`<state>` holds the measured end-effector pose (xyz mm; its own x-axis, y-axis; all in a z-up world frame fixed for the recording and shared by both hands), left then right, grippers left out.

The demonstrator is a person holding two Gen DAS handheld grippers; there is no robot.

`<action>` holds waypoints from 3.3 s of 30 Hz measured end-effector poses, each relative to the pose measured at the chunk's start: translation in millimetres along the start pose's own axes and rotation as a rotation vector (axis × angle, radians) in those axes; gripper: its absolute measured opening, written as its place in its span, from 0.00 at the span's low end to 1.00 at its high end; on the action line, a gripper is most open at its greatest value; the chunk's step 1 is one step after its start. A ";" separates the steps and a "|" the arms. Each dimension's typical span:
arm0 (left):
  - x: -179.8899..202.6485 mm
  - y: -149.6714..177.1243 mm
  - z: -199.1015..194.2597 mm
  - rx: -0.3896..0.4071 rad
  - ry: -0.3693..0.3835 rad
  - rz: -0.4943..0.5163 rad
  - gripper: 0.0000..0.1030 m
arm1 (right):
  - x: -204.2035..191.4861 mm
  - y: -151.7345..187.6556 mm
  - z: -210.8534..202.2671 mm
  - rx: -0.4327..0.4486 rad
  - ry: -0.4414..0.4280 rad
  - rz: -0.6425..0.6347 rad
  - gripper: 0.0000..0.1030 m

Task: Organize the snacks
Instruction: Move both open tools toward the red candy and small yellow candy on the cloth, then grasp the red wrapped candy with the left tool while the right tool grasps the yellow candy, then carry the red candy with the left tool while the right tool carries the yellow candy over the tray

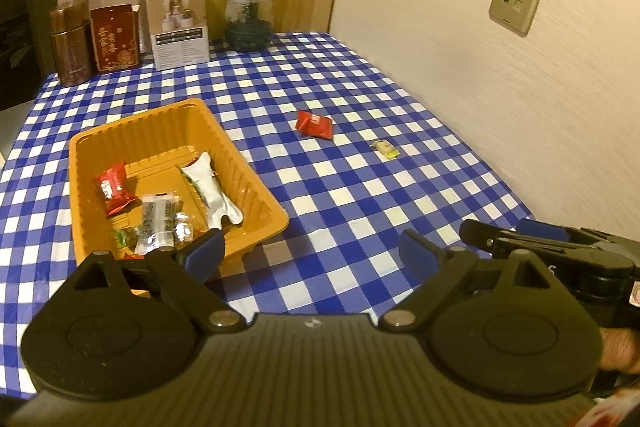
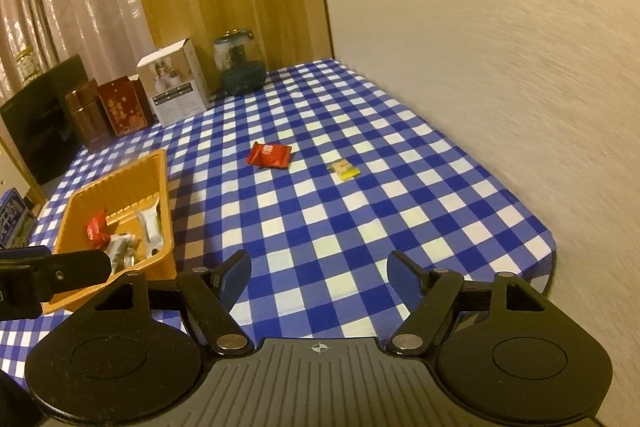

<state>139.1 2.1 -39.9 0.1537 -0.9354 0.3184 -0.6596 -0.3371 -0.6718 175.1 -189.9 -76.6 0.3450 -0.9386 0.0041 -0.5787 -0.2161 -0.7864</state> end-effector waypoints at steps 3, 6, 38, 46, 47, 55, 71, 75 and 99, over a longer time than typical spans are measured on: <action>5.1 -4.9 5.1 -0.007 0.025 0.016 0.90 | 4.5 -1.1 2.8 0.000 0.004 -0.001 0.73; 9.1 -11.5 12.4 -0.014 0.042 0.036 0.90 | 9.0 -3.8 6.9 0.004 0.008 -0.007 0.73; 38.5 -121.6 224.7 -0.100 0.124 0.718 0.90 | 64.4 -64.7 204.7 -0.036 -0.040 -0.249 0.59; 36.3 -114.6 260.6 -0.171 0.159 0.787 0.90 | 64.1 -68.9 250.6 -0.074 -0.054 -0.309 0.40; 37.6 -112.4 264.3 -0.182 0.169 0.799 0.90 | 63.0 -66.0 255.8 -0.091 -0.064 -0.322 0.39; 47.0 -98.4 287.2 -0.222 0.207 0.898 0.88 | 66.8 -60.7 271.7 -0.122 -0.086 -0.322 0.22; 56.2 -84.7 331.0 -0.350 0.246 0.977 0.57 | 75.6 -63.9 261.0 -0.133 -0.058 -0.202 0.22; 55.0 -85.3 333.9 -0.401 0.256 0.934 0.39 | 74.0 -64.5 259.5 -0.127 -0.067 -0.200 0.22; 64.9 -84.9 259.4 -0.374 0.127 0.472 0.23 | 53.4 -63.3 187.8 -0.060 -0.047 -0.079 0.22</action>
<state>395.9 -57.7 -135.7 -0.2916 -0.9469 0.1359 -0.8519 0.1924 -0.4871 369.0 -175.8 -142.6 0.4248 -0.9046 0.0351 -0.5907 -0.3063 -0.7465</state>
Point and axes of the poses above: each gripper's, at about its wrist camera, not at the fingertips, and z roughly the way its jaws point, x to its right, y to its underside, the point moved 8 cm from there along z, roughly the way its jaws point, and after that the axes turned 15 degrees about -z, right-handed, at the moved point
